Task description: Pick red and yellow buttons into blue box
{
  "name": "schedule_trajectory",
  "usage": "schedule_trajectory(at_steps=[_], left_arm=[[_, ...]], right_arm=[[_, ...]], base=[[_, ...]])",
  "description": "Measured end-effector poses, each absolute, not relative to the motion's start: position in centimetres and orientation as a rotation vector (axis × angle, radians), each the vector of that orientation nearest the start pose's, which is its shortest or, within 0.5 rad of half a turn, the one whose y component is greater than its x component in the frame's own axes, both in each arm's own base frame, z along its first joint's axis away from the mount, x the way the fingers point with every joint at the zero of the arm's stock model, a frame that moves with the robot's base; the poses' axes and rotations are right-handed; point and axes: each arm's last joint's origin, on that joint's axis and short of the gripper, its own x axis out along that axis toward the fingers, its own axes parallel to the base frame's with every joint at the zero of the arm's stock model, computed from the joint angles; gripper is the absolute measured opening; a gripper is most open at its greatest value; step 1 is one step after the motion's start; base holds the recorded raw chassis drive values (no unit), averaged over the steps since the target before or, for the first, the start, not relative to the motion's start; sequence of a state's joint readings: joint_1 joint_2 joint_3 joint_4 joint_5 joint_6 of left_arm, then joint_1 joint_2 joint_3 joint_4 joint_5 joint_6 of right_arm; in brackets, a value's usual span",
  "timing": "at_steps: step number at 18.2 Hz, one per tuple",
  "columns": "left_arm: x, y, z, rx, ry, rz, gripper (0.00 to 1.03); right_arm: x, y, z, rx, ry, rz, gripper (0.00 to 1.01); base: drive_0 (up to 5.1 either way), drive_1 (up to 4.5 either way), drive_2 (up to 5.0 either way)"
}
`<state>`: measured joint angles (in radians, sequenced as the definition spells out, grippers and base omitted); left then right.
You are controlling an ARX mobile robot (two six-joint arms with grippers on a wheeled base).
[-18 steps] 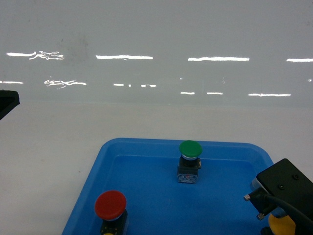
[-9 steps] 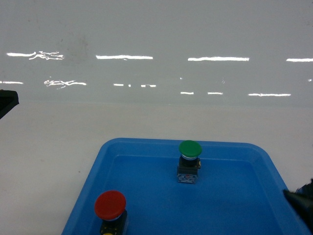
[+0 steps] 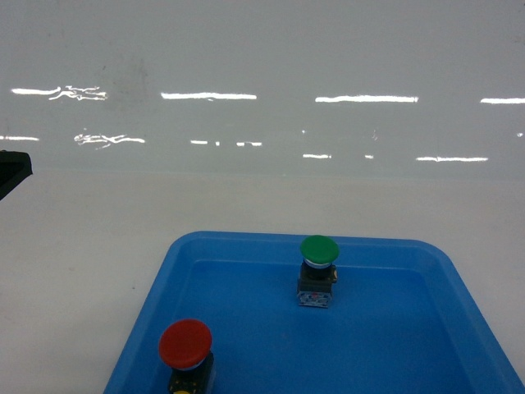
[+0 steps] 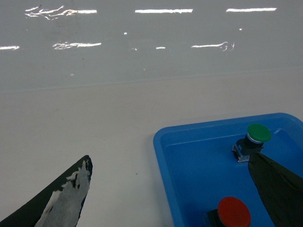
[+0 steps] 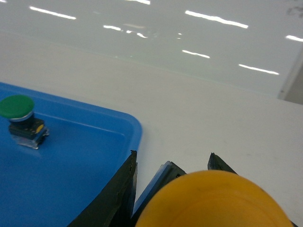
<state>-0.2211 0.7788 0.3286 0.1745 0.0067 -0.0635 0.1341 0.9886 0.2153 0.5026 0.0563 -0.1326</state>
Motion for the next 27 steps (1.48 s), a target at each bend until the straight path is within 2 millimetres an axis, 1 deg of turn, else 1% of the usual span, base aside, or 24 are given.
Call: schedule_trajectory(at_steps=[3, 5, 6, 7, 8, 9, 11, 18, 20, 27], left_arm=[[16.8, -3.8, 21.0, -0.034, 0.282, -0.217, 0.98], [16.8, -3.8, 21.0, -0.034, 0.282, -0.217, 0.98], [16.8, -3.8, 21.0, -0.033, 0.282, -0.217, 0.98], [16.8, -3.8, 21.0, -0.034, 0.282, -0.217, 0.98], [16.8, -3.8, 21.0, -0.034, 0.282, -0.217, 0.98], [16.8, -3.8, 21.0, -0.033, 0.282, -0.217, 0.98], [16.8, -3.8, 21.0, -0.033, 0.282, -0.217, 0.98], [16.7, -3.9, 20.9, -0.03, 0.291, -0.215, 0.98], [16.7, -4.9, 20.7, -0.014, 0.312, -0.25, 0.98], [20.0, -8.4, 18.6, 0.01, 0.435, -0.335, 0.98]], right_arm=[[16.6, 1.1, 17.6, -0.145, 0.194, 0.008, 0.4], [15.6, 0.5, 17.8, -0.14, 0.171, -0.02, 0.4], [13.7, -0.2, 18.1, -0.124, 0.125, -0.066, 0.4], [12.1, -0.2, 17.4, -0.098, 0.13, -0.069, 0.4], [10.8, 0.5, 16.8, -0.07, 0.125, -0.041, 0.4], [10.2, 0.9, 17.0, -0.059, 0.099, -0.035, 0.4], [10.2, 1.2, 17.1, -0.061, 0.086, -0.03, 0.4], [10.2, 1.2, 17.2, -0.059, 0.076, -0.048, 0.4], [10.2, 1.2, 17.2, -0.059, 0.076, -0.048, 0.4], [10.2, 1.2, 17.2, -0.059, 0.076, -0.048, 0.4]], base=[[0.0, 0.0, 0.0], [0.0, 0.0, 0.0], [0.0, 0.0, 0.0], [0.0, 0.0, 0.0], [0.0, 0.0, 0.0], [0.0, 0.0, 0.0], [0.0, 0.0, 0.0], [0.0, 0.0, 0.0], [0.0, 0.0, 0.0], [0.0, 0.0, 0.0]])
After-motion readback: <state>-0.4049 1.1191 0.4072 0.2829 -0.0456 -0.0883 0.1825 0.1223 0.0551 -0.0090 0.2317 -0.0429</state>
